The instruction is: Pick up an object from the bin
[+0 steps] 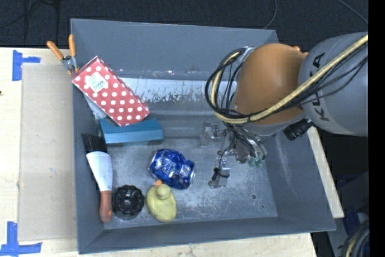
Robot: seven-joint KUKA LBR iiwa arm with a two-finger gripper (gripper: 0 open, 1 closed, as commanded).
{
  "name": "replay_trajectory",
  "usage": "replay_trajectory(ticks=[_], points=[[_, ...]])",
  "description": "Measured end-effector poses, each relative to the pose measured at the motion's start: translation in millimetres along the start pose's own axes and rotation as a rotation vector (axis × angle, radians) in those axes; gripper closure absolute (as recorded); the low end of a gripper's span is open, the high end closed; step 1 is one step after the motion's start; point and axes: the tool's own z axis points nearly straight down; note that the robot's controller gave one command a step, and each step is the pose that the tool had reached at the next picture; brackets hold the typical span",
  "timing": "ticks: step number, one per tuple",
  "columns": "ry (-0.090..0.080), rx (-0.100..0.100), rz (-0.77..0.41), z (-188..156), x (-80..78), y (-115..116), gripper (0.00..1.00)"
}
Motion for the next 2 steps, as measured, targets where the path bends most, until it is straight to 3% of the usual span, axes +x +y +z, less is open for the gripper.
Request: replay_trajectory(ticks=[1, 2], points=[[-0.009, 0.0, 0.001, -5, -1.5, 0, 0.0], [-0.012, 0.0, -0.015, 42, -24.7, 50, 0.0]])
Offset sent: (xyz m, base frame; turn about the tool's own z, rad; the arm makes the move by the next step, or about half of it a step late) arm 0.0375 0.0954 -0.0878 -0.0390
